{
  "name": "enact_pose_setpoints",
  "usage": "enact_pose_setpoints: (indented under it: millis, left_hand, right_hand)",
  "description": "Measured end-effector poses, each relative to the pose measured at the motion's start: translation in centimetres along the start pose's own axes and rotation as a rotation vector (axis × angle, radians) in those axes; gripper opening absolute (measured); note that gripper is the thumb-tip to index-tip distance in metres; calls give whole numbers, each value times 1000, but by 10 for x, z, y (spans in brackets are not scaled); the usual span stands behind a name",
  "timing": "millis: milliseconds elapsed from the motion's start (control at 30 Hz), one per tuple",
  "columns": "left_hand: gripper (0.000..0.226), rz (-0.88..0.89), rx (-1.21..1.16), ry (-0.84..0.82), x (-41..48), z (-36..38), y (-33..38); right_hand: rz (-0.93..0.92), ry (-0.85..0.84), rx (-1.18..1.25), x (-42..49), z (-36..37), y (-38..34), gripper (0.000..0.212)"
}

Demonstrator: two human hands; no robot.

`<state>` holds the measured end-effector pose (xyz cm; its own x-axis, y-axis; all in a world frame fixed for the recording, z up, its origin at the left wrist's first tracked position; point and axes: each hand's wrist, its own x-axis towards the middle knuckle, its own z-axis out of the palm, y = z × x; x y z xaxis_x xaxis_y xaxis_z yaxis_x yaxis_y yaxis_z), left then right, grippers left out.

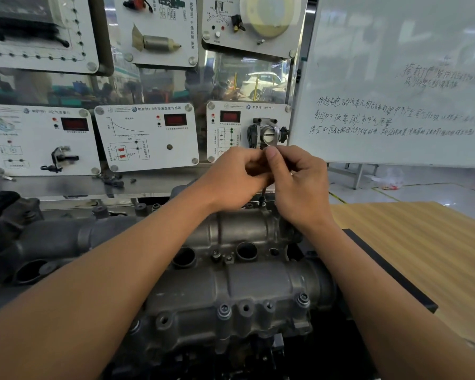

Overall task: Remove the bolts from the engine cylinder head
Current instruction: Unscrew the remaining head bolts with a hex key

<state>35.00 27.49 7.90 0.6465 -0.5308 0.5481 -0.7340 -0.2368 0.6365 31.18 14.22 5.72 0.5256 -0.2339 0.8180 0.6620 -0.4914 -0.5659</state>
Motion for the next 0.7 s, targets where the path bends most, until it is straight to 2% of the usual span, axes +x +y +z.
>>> enact_pose_setpoints:
  millis: [67, 167, 267, 333, 433, 500, 567, 633, 700]
  left_hand:
    - [17, -4, -18, -38, 0, -2, 0]
    - [12, 32, 17, 19, -1, 0, 1]
    - [31, 68, 132, 156, 0, 4, 2]
    - [36, 86, 174, 195, 0, 6, 0]
    - [16, 68, 79, 106, 0, 3, 0]
    - [15, 41, -3, -15, -1, -1, 1]
    - [14, 15, -20, -69, -1, -4, 0]
    - [13, 2, 3, -40, -2, -4, 0]
    - [16, 16, 51, 27, -1, -1, 1]
  right_hand:
    - [-29, -34, -71, -1, 0, 0, 22]
    - [-18, -29, -61, -1, 0, -1, 21]
    - [46, 49, 16, 1, 2, -2, 12]
    - [55, 67, 28, 2, 3, -3, 5]
    - [17, 36, 15, 1, 2, -3, 8]
    - [-30, -5, -39, 0, -1, -1, 18]
    - [-50, -45, -109, -1, -1, 1, 26]
    - [-45, -53, -124, -1, 0, 0, 27]
    - [-18, -11, -77, 0, 1, -3, 18]
